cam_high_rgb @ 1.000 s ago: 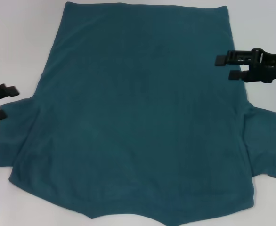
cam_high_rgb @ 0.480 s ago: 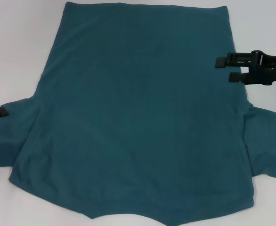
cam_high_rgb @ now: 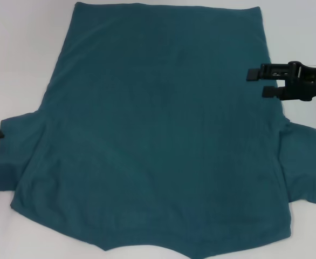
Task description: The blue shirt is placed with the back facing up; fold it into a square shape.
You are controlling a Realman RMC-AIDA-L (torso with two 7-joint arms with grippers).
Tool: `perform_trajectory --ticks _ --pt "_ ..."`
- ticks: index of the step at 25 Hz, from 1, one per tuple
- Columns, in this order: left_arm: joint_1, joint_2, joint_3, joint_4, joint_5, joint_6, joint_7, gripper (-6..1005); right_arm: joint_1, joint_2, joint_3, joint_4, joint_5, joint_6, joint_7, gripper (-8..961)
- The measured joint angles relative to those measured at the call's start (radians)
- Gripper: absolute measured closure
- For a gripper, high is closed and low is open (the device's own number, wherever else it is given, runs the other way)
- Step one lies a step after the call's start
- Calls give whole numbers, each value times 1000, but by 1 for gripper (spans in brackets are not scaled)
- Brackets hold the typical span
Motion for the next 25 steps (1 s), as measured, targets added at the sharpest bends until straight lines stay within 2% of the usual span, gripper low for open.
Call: perform_trajectory --ticks 16,25 --pt "2 -5 11 -51 5 -29 21 72 -4 2 1 4 0 3 0 70" --pt "-6 -5 50 -48 5 -17 30 73 -14 0 8 11 2 4 0 70"
